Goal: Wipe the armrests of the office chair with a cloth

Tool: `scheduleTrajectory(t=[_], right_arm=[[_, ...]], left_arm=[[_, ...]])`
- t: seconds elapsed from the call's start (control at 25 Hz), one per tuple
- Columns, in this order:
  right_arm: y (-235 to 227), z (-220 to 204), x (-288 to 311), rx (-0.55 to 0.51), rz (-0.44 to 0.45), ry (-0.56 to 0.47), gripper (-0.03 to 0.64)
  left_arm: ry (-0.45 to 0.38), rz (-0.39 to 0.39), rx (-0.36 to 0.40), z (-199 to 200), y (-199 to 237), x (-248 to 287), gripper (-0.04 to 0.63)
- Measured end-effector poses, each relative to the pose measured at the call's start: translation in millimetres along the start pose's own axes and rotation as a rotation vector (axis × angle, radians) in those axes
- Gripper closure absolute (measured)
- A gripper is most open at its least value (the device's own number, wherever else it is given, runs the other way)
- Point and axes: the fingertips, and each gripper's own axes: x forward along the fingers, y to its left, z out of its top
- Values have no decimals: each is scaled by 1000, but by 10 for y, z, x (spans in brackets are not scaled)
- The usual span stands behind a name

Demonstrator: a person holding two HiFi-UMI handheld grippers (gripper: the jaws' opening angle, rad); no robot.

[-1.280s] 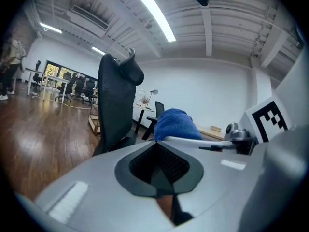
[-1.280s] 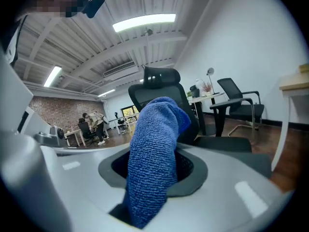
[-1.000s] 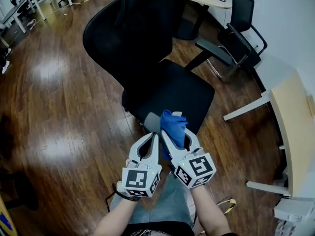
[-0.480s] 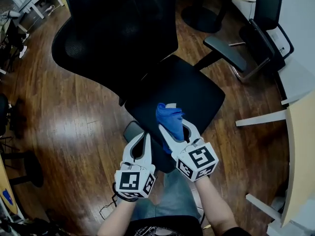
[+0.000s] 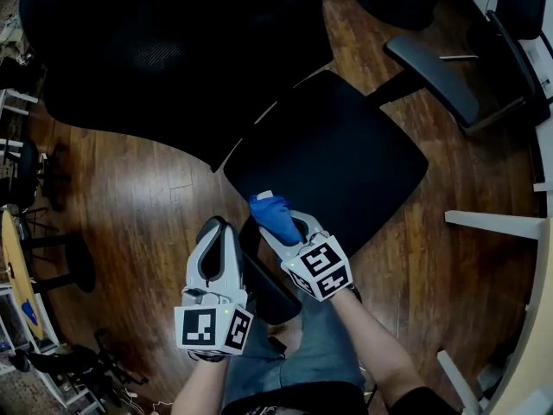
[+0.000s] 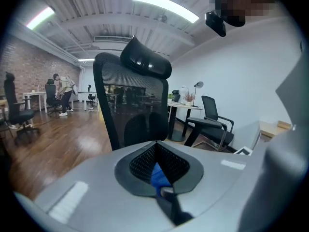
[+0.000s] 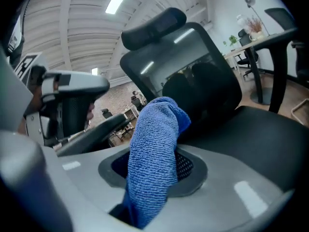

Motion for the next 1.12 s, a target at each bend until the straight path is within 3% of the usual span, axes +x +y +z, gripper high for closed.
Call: scheduleTrajectory(t=[0.24, 0.64, 0.88, 1.12], right_arm=[[-140, -608, 441, -7, 90, 110, 476], [-437, -1237, 893, 93, 145, 240, 476], [-416, -1259, 985, 118, 177, 256, 476], [-189, -911, 799, 129, 223, 192, 476]], left_arm=[[6, 31, 109, 18, -77, 268, 592], [28, 57, 211, 167, -44, 505, 592], [45, 69, 218, 105, -32, 521, 592], [56, 69, 203, 45, 7, 487, 592]])
